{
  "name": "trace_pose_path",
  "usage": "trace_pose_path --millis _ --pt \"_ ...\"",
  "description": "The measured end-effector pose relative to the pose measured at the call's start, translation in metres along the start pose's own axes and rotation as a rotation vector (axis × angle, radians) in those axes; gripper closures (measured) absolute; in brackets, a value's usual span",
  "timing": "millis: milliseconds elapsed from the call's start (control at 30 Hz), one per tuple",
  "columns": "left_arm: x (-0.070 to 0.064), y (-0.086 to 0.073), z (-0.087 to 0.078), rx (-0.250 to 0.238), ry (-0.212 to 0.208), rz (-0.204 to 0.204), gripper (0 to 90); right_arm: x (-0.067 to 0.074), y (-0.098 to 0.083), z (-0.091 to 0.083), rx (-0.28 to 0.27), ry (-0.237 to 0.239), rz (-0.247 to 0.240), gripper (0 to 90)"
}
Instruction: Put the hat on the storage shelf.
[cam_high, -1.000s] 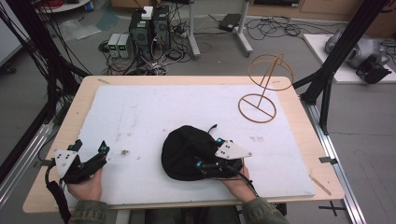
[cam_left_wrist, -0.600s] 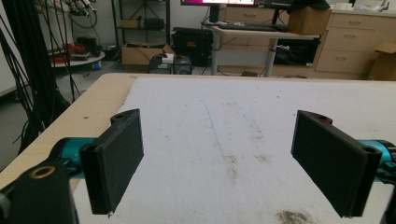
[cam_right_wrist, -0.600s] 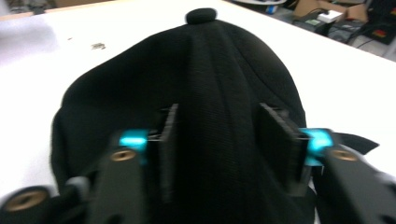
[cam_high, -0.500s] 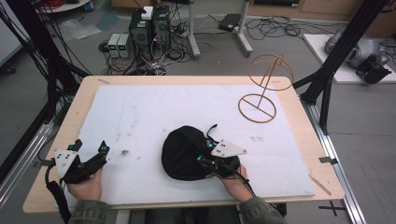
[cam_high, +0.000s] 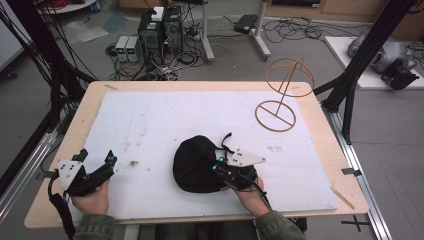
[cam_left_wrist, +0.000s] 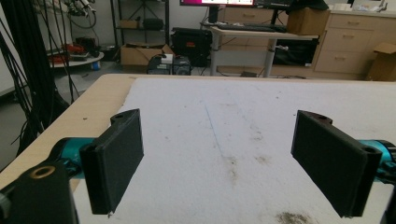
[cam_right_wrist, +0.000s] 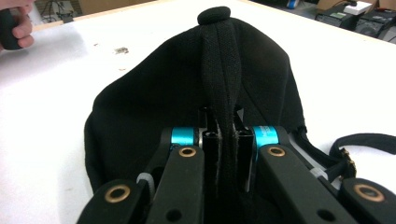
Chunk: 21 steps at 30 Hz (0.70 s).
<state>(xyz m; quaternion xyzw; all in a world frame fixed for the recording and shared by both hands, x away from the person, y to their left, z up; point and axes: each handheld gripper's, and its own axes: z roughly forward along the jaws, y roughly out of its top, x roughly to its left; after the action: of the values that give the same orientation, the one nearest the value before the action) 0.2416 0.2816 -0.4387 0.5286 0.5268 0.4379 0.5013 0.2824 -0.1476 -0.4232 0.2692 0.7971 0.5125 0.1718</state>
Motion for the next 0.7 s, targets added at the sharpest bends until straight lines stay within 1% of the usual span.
trace_pose_path --millis 33,167,300,467,500,533,567,600,667,700 --pt "0.000 0.000 0.000 0.000 0.000 0.000 17.0 0.000 0.000 0.000 0.004 0.004 -0.001 86.7" --pt "0.001 0.000 0.001 -0.001 0.002 0.005 17.0 0.000 0.001 -0.002 -0.013 0.012 0.002 86.7" --pt "0.001 0.001 0.001 -0.003 0.005 0.001 17.0 0.000 0.001 -0.004 -0.025 0.009 0.008 86.7" --pt "0.003 0.000 0.002 -0.001 0.005 -0.008 17.0 -0.001 0.003 -0.009 -0.067 0.004 0.024 86.6" --pt "0.003 0.000 0.002 -0.001 0.005 -0.008 17.0 -0.001 0.003 -0.009 -0.067 0.004 0.024 86.6" --pt "0.003 0.000 0.002 -0.002 0.005 -0.009 17.0 -0.001 0.003 -0.011 -0.089 -0.006 0.018 86.6" --pt "0.003 0.000 0.002 -0.002 0.005 -0.009 17.1 -0.001 0.003 -0.011 -0.089 -0.006 0.018 86.6" --pt "0.003 0.000 0.002 0.000 0.006 -0.007 17.0 -0.002 0.004 -0.013 -0.114 -0.010 0.024 86.6" --pt "0.002 0.000 0.002 0.001 0.002 -0.005 17.0 -0.002 0.006 -0.016 -0.133 -0.010 0.028 86.6" --pt "0.002 0.000 0.002 0.001 0.002 -0.005 17.1 -0.002 0.006 -0.016 -0.133 -0.010 0.028 86.6"
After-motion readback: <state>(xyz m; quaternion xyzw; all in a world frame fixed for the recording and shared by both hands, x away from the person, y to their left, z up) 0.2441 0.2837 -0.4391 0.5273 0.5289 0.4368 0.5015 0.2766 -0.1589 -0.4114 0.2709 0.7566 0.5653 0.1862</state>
